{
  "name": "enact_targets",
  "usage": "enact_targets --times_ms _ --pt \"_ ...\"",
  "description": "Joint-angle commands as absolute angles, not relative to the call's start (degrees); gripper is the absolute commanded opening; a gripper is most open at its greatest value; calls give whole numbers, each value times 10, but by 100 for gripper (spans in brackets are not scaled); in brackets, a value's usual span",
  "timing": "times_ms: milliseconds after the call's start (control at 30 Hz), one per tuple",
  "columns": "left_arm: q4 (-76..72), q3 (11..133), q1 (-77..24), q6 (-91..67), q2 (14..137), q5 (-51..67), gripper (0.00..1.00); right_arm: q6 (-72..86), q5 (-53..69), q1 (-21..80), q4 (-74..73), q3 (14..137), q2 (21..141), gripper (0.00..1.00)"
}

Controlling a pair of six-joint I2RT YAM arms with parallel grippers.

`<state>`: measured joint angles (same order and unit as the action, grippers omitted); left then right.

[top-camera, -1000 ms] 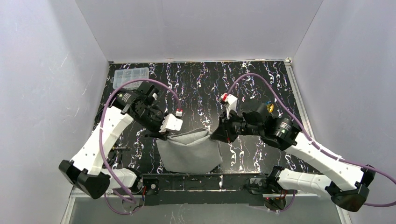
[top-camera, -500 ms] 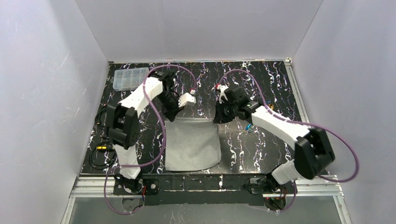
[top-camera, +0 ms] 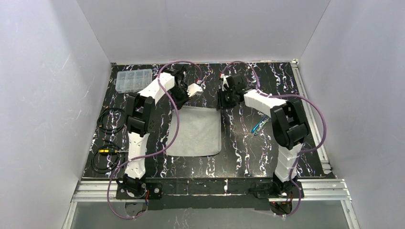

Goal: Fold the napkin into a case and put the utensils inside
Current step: Turn over the upper triangle folded napkin at the center of the board, then smooth out the lower triangle-folded napkin at the center of the board.

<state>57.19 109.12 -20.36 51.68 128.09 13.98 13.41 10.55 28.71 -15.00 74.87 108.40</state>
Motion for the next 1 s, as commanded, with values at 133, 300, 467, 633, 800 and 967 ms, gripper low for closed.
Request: enact_targets --times_ms 133,300,467,633,800,967 --pt "482 1148 -185 428 1288 77 24 119 85 275 -135 872 1174 63" --pt "488 1187 -183 401 1280 60 50 131 29 274 -150 898 1158 83" --pt "535 1196 -182 397 1234 122 67 171 30 270 -109 811 1048 95" --pt "546 1175 -207 393 1213 247 99 238 93 259 -76 652 937 71" --pt "542 1212 -247 397 1241 313 99 294 153 259 -39 497 839 42" --pt "506 1255 -255 353 1258 329 99 336 197 261 22 386 785 35"
